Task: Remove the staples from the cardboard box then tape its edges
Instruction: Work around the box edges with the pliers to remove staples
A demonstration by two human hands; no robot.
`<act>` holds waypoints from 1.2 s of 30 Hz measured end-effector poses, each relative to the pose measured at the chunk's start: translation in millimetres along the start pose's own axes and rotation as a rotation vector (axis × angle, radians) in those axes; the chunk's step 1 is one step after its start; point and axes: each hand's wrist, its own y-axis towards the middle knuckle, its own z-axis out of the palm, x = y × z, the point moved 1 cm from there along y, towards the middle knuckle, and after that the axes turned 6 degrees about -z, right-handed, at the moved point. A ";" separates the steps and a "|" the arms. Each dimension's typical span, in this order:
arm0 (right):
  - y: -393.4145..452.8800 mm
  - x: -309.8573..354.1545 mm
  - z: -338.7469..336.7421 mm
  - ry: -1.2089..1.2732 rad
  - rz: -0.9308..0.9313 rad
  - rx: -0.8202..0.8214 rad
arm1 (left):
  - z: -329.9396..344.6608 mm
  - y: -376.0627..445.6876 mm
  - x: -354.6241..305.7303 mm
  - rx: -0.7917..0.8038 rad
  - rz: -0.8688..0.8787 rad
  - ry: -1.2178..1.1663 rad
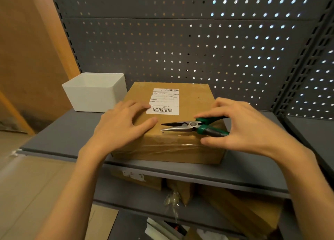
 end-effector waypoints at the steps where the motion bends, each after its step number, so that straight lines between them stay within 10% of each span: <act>1: -1.6 1.3 0.2 -0.024 0.013 0.013 | -0.9 -0.1 0.1 0.019 0.005 0.002; 9: -9.1 7.7 -2.7 -0.164 0.041 0.031 | -14.3 -14.7 15.1 0.208 0.094 -0.228; 36: 9.6 -19.9 -8.0 -0.176 -0.180 0.040 | -3.8 -28.0 5.2 0.006 0.056 -0.254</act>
